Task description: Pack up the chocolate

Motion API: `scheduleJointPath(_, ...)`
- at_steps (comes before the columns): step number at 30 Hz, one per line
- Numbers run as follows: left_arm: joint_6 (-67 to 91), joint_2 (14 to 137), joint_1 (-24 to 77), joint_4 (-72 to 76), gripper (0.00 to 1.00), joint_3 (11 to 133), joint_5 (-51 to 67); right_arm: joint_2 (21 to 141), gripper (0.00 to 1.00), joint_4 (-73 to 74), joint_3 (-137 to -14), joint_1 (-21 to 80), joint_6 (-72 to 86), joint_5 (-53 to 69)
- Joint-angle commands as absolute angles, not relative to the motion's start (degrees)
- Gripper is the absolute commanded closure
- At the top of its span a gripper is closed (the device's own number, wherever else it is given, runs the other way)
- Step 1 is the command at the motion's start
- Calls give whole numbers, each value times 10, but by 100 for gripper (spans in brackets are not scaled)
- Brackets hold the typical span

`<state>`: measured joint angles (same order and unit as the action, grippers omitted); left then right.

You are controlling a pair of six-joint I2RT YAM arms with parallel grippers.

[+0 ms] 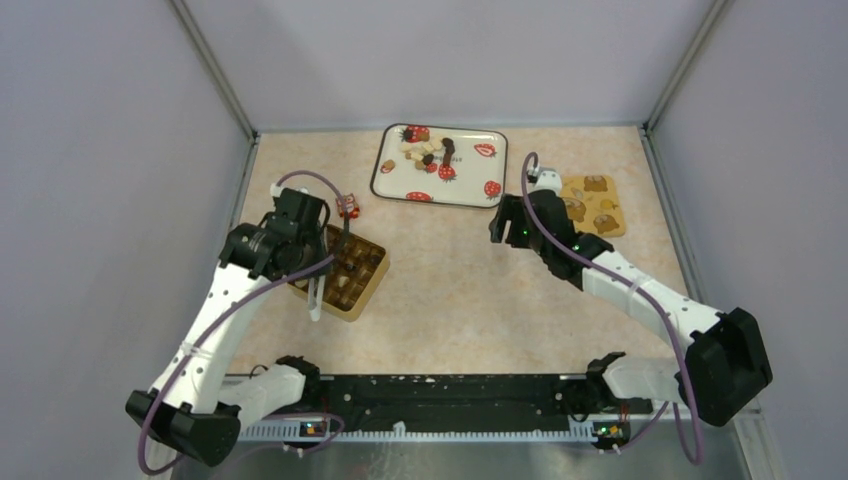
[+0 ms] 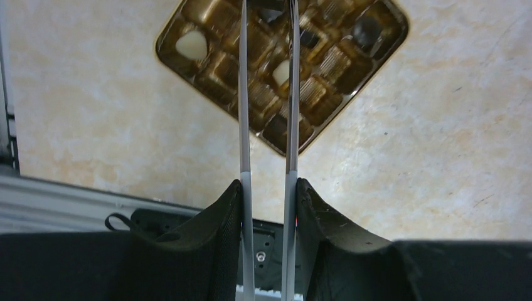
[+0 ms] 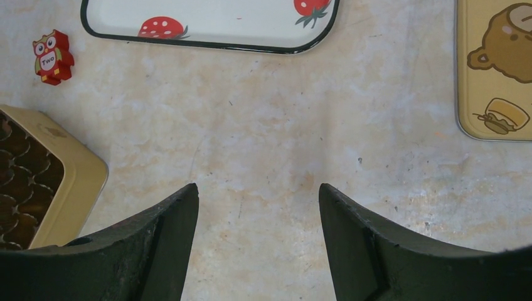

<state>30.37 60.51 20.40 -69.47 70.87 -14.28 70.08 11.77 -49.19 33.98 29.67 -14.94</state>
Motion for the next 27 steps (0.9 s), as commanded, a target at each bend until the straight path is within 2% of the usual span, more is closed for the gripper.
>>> scheduleJointPath(1,376,582,202,-753,85,689,-164,680,31,102,-493,347,307,-144)
scheduleJointPath(17,372,563,202,-711,85,623,-147,684,32,99,-498,352,310,-145)
scheduleJointPath(27,360,582,202,-683,81,608,-141,690,32,95,-493,361,317,-141)
